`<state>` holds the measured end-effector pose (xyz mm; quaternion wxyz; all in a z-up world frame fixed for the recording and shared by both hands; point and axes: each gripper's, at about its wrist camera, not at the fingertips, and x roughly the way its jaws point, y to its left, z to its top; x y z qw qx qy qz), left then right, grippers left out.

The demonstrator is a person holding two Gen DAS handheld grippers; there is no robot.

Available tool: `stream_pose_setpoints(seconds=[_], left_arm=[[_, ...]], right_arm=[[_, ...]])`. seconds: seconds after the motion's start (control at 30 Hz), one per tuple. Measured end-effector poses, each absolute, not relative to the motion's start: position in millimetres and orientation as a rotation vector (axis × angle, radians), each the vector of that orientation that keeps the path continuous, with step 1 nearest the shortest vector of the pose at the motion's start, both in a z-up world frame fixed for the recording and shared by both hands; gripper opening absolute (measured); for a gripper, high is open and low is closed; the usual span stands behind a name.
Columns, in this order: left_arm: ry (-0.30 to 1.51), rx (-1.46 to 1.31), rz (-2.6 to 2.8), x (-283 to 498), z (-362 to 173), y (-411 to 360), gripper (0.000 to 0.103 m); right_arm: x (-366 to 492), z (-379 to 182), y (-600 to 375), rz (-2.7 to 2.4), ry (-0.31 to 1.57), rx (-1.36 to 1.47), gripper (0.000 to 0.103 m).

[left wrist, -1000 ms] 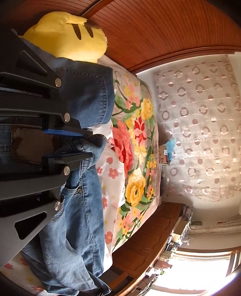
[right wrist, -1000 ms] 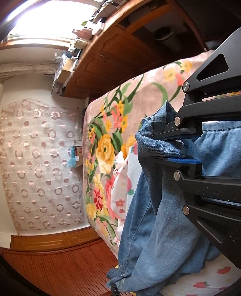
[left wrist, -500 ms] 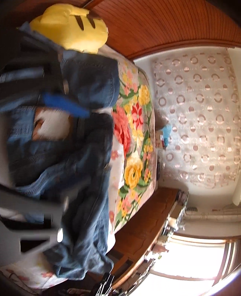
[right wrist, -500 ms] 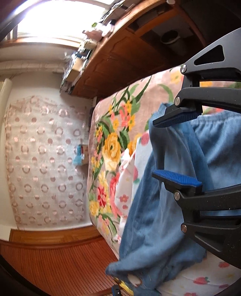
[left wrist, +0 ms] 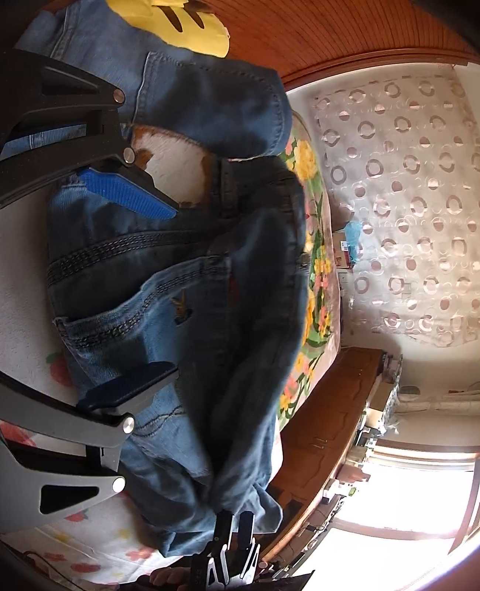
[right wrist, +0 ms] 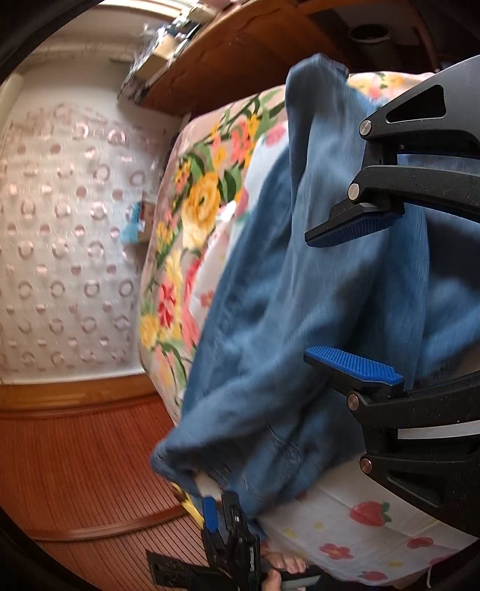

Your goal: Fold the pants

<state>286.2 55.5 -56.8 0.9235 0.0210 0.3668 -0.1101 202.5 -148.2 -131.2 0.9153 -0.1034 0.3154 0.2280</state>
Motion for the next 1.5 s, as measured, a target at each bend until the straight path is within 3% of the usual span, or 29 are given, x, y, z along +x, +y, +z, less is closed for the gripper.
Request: stream_pose_setpoints(seconds=[0.13, 0.17, 0.2, 0.3, 0.37, 0.57, 0.73, 0.9, 0.97, 1.5], left_arm=[[0.758, 0.039, -0.238, 288.1, -61.2, 56.9, 0.080], [0.757, 0.036, -0.242, 287.3, -62.2, 57.0, 0.080], [0.754, 0.033, -0.245, 286.2, -62.7, 57.3, 0.080], [0.754, 0.031, -0.248, 285.6, -63.8, 58.5, 0.080], [0.752, 0.032, -0.249, 285.0, -63.7, 59.0, 0.080], [0.740, 0.018, -0.249, 281.4, -63.0, 64.0, 0.080], [0.736, 0.017, -0.237, 281.7, -63.3, 67.9, 0.080], [0.734, 0.013, -0.233, 281.5, -64.6, 68.6, 0.080], [0.734, 0.017, -0.235, 282.6, -63.8, 68.6, 0.080], [0.714, 0.049, -0.170, 252.3, -42.8, 88.5, 0.080]], right_arm=[[209.8, -131.3, -138.7, 0.476, 0.679, -0.284, 0.058], [212.8, -128.7, -138.7, 0.468, 0.686, -0.311, 0.049], [214.7, -129.0, -138.1, 0.465, 0.690, -0.329, 0.024], [225.9, -118.6, -134.5, 0.459, 0.693, -0.359, 0.005], [238.2, -107.1, -126.9, 0.447, 0.672, -0.369, 0.004], [282.5, -77.5, -114.1, 0.352, 0.568, -0.371, 0.004], [311.6, -92.3, -95.4, 0.287, 0.590, -0.339, 0.004], [289.5, -92.2, -95.6, 0.309, 0.600, -0.264, 0.033], [272.6, -88.4, -105.9, 0.315, 0.598, -0.242, 0.038], [165.0, -127.6, -130.4, 0.439, 0.771, -0.154, 0.038]])
